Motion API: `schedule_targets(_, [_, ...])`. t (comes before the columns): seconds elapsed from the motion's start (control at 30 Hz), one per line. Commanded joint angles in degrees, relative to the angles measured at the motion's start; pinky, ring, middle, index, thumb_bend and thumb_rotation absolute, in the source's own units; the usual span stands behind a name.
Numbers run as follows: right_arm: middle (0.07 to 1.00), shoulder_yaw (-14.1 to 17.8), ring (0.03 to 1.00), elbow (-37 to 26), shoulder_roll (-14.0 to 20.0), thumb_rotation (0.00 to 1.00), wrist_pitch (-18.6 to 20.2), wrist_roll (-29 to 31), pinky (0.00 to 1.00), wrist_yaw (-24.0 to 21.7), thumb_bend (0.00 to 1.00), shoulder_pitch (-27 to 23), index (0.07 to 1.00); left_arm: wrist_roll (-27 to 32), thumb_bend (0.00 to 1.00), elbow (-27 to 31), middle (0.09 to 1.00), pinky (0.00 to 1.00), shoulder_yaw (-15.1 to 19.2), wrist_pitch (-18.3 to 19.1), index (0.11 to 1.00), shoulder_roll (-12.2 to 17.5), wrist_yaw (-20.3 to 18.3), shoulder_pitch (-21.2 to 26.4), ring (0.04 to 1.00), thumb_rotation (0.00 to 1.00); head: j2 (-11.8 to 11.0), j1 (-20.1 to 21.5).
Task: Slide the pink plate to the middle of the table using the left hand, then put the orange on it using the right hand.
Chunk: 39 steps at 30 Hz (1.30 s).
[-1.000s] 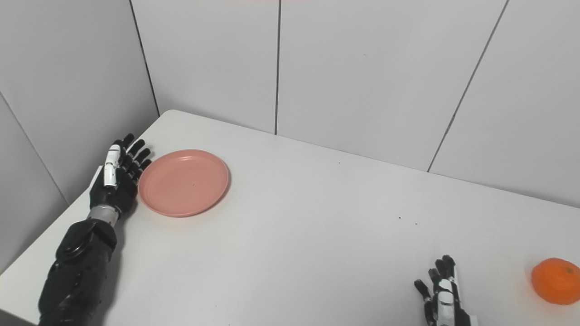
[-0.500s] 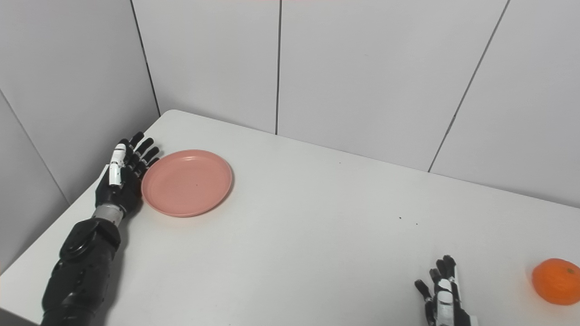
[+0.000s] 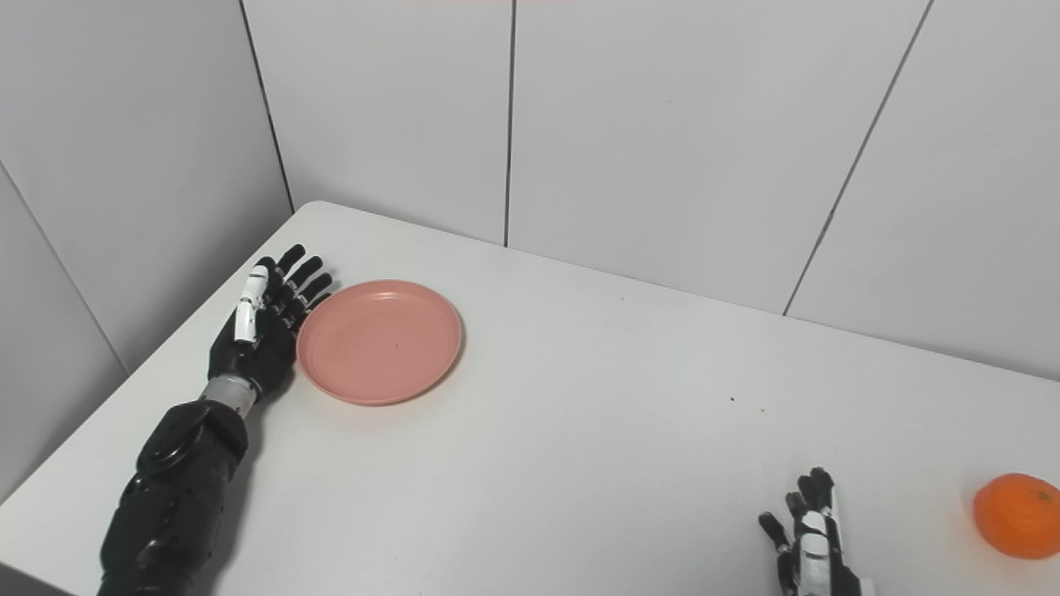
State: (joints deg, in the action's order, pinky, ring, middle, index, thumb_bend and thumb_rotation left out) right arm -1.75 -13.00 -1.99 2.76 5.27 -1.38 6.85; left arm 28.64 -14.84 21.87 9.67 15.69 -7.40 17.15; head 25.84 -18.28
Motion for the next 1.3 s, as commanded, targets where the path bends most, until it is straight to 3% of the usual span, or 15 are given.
schedule_targets(0.0, [1.000, 0.1, 1.000, -1.5, -0.2, 1.00, -0.5, 0.3, 1.00, -0.1, 0.18, 0.1, 1.000, -1.1, 0.35, 0.9, 0.913, 0.91, -0.8, 1.7, 0.902, -0.1, 1.1, -0.1, 0.901, 1.00, 0.1, 0.0])
schedule_targets(1.27, [1.000, -0.7, 1.000, -2.7, -1.6, 1.00, 0.1, -2.3, 1.00, 1.2, 0.18, 0.0, 1.000, -3.1, 0.33, 5.5, 0.905, 0.89, -8.6, 7.1, 0.888, -5.5, 2.5, 0.8, 0.899, 1.00, 2.0, 3.1])
